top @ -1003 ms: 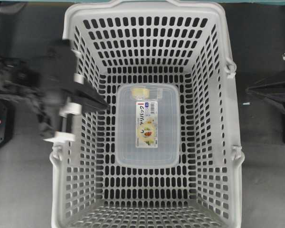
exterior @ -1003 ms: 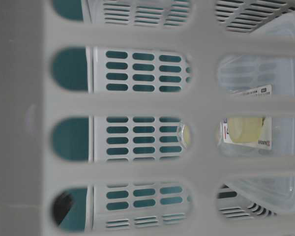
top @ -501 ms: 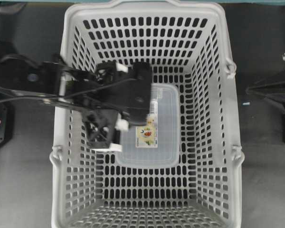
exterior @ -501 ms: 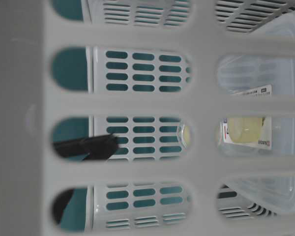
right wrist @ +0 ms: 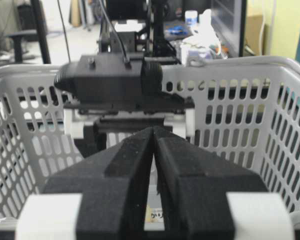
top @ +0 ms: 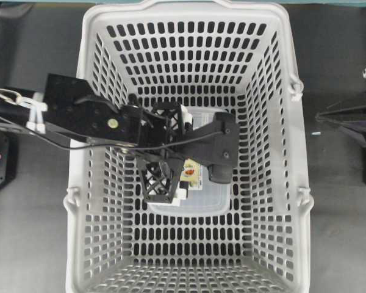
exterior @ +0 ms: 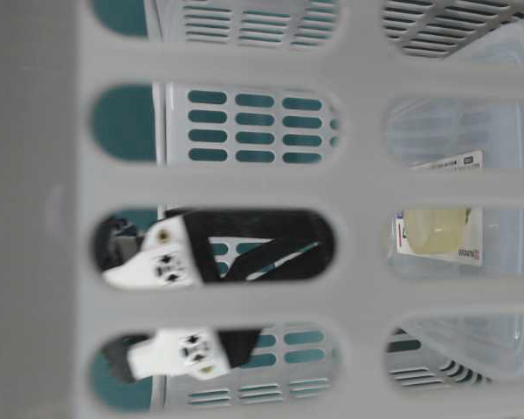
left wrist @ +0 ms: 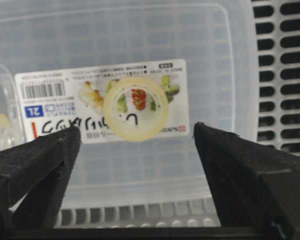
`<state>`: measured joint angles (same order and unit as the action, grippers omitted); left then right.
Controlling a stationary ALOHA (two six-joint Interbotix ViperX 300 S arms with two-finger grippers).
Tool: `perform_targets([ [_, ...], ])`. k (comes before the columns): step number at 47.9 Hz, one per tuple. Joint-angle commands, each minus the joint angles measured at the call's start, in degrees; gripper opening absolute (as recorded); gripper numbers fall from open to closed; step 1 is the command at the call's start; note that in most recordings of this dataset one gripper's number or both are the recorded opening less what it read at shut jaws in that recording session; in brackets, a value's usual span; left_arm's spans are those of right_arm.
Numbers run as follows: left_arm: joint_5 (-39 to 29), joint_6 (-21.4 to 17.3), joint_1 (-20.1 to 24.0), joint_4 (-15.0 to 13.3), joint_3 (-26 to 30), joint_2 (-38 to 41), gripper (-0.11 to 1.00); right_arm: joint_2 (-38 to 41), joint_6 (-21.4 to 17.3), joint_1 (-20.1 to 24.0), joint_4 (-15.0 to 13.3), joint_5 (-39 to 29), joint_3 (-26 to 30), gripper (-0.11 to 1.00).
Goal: Pick up the cellophane tape from the shopping basket with the left arm.
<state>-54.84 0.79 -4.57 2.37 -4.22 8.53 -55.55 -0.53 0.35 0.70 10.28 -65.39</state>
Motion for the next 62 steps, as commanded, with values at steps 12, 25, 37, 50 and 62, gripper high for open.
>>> perform_targets([
  [12,0.5,0.0,0.4,0.2,1.1,3.3,0.91,0.3,0.0,0.1,0.2,0.7,1.1,0.01],
  [25,1.1,0.0,0.3,0.3,1.2,3.9,0.91,0.2,-0.3,0.1,0.2,0.5,1.2,0.45],
  [37,2.4,-0.1,0.0,0.2,0.7,5.2,0.91,-0.6,-3.3,0.4,0.2,0.9,1.2,0.83],
  [50,3.3,-0.1,-0.3,0.2,-0.4,6.0,0.89,-1.7,-3.4,0.4,0.2,0.8,0.9,0.8],
  [62,3.3,-0.5,-0.5,0.2,-0.4,5.8,0.49,-1.7,-3.5,0.4,0.2,0.7,0.8,0.8],
])
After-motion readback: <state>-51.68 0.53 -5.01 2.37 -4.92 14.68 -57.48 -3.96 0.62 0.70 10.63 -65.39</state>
